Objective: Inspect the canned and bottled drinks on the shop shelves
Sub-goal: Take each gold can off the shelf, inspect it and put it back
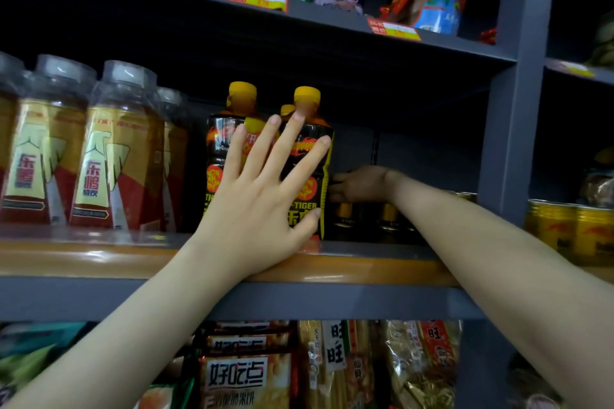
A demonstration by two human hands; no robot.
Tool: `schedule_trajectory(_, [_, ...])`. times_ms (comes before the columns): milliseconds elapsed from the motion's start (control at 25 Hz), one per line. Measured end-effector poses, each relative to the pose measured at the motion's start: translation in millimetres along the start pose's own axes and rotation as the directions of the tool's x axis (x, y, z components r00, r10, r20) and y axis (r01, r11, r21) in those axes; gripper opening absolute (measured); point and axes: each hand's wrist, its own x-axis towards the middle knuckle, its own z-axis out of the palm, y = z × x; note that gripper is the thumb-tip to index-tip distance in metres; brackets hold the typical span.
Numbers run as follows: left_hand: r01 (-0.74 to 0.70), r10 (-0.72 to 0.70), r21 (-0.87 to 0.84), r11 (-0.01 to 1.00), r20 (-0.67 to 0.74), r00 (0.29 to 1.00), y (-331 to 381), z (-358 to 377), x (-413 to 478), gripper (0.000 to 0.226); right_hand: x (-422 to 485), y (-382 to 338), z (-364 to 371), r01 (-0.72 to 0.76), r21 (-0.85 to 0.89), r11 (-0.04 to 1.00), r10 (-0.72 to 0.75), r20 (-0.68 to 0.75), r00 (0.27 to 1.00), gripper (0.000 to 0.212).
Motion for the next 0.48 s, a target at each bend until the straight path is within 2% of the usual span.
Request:
schedule_trajectory(240, [0.007,-0.006,-0.009,1.000,0.034,0.999,2,-8,2,0.076,-48,-5,-39,-0.289,0.156,0.945,0.307,-0.108,0.946,0.050])
schedule_trajectory(320, [0.005,-0.005,0.007,1.000,0.034,0.999,3,-11,3,0.073,-68,-8,-41,-0.370,0.205,0.906,0.410,-0.216,0.886,0.046])
schedule_trajectory(400, [0.007,-0.008,0.034,0.999,0.009,1.000,8,-16,6,0.068,-88,-11,-43,-0.433,0.217,0.875,0.484,-0.393,0.782,0.037])
schedule_trajectory(480, [0.019,-0.018,0.028,0.999,-0.044,0.999,19,-23,10,0.062,-107,-13,-48,-0.471,0.206,0.858,0.506,-0.498,0.704,0.030])
